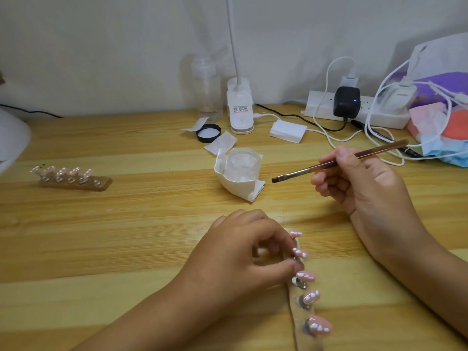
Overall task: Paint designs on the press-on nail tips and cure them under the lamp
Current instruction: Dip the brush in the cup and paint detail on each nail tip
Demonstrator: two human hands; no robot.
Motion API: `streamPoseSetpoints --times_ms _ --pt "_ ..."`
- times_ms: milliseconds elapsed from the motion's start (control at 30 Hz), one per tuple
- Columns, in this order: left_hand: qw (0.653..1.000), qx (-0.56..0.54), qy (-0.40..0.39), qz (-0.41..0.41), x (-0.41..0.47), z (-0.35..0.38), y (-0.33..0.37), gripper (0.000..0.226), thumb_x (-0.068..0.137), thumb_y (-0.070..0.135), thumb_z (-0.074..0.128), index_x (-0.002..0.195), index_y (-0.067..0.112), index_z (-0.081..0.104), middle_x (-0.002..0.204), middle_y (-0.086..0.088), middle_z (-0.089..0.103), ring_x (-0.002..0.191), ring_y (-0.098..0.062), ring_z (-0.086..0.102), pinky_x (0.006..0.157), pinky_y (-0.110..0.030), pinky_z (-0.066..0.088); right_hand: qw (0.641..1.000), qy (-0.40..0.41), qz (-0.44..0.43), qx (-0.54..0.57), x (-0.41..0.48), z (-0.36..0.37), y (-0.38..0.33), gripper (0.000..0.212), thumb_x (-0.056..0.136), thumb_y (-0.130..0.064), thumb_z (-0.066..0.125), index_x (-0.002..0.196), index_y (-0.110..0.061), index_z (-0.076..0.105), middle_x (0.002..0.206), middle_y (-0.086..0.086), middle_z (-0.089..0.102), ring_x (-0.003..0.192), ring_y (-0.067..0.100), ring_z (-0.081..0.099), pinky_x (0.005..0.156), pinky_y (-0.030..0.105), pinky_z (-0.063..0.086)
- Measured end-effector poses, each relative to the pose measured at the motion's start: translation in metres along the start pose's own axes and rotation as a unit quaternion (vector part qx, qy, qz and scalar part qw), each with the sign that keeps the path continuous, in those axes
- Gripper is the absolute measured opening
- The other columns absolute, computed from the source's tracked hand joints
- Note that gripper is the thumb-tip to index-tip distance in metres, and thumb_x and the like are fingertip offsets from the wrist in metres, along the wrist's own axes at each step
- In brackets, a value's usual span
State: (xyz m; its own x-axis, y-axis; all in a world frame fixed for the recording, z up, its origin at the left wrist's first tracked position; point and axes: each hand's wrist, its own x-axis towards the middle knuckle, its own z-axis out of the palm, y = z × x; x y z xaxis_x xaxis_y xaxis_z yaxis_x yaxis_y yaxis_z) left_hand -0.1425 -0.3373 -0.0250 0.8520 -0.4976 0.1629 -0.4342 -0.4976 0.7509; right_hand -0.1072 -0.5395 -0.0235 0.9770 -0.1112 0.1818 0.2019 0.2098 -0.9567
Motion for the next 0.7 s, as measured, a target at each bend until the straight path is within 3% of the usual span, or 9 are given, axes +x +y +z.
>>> streamPoseSetpoints --times_ms 167,367,400,467,533,633,700 --pt "0.997 -0.064 -0.006 -0.035 0.003 -0.003 0.0 0.014 0.074 0.039 0.082 0.081 0.034 0.071 0.077 0.012 0.065 0.078 -0.007 0.056 0.068 -0.019 0.039 1.0 0.001 -0.006 -0.005 -0.001 0.001 0.0 0.025 0.089 -0.039 0.059 0.088 -0.016 0.068 0.072 0.006 0.07 0.067 0.013 0.065 0.063 0.02 0.053" --pt "0.983 -0.181 -0.012 -0.018 -0.006 -0.011 -0.004 0.007 0.077 0.039 0.072 0.084 0.036 0.073 0.073 0.015 0.064 0.063 0.0 0.048 0.061 -0.011 0.036 0.999 0.025 -0.044 -0.01 -0.005 0.002 -0.005 0.02 0.09 -0.036 0.056 0.084 -0.021 0.068 0.067 0.002 0.066 0.064 0.011 0.061 0.061 0.02 0.051" --pt "0.975 -0.222 0.002 -0.024 -0.008 -0.012 -0.005 0.009 0.077 0.041 0.07 0.084 0.036 0.072 0.075 0.014 0.067 0.064 -0.003 0.05 0.062 -0.014 0.038 0.998 0.025 -0.054 -0.015 -0.006 0.002 -0.006 0.02 0.09 -0.036 0.055 0.085 -0.022 0.068 0.066 0.001 0.064 0.064 0.01 0.06 0.061 0.019 0.051" --pt "0.957 -0.286 0.041 -0.033 -0.008 -0.014 -0.007 0.014 0.075 0.041 0.069 0.085 0.032 0.072 0.081 0.008 0.072 0.069 -0.03 0.054 0.07 -0.028 0.042 0.997 0.021 -0.07 -0.028 -0.008 0.002 -0.007 0.018 0.09 -0.034 0.055 0.091 -0.022 0.068 0.067 -0.001 0.062 0.066 0.009 0.059 0.061 0.02 0.05" --pt "0.945 -0.317 0.072 -0.031 -0.007 -0.016 -0.009 0.015 0.073 0.039 0.071 0.084 0.029 0.072 0.082 0.005 0.073 0.073 -0.039 0.054 0.073 -0.035 0.042 0.995 0.015 -0.084 -0.046 -0.009 0.003 -0.007 0.019 0.091 -0.031 0.053 0.096 -0.018 0.065 0.069 -0.003 0.061 0.068 0.009 0.057 0.061 0.02 0.049" --pt "0.942 -0.328 0.072 -0.012 -0.007 -0.018 -0.007 0.011 0.075 0.035 0.072 0.082 0.026 0.072 0.082 0.007 0.07 0.074 -0.021 0.054 0.068 -0.017 0.043 0.992 0.004 -0.105 -0.077 -0.009 0.004 -0.004 0.017 0.094 -0.027 0.051 0.097 -0.015 0.063 0.072 -0.003 0.059 0.069 0.011 0.054 0.063 0.021 0.048" --pt "0.943 -0.322 0.085 0.013 -0.008 -0.017 -0.005 0.005 0.078 0.032 0.071 0.081 0.029 0.07 0.087 0.008 0.066 0.076 -0.011 0.055 0.068 -0.014 0.043 0.989 -0.005 -0.115 -0.096 -0.01 0.005 -0.003 0.016 0.095 -0.026 0.051 0.096 -0.018 0.064 0.073 -0.004 0.059 0.07 0.012 0.054 0.066 0.021 0.048"
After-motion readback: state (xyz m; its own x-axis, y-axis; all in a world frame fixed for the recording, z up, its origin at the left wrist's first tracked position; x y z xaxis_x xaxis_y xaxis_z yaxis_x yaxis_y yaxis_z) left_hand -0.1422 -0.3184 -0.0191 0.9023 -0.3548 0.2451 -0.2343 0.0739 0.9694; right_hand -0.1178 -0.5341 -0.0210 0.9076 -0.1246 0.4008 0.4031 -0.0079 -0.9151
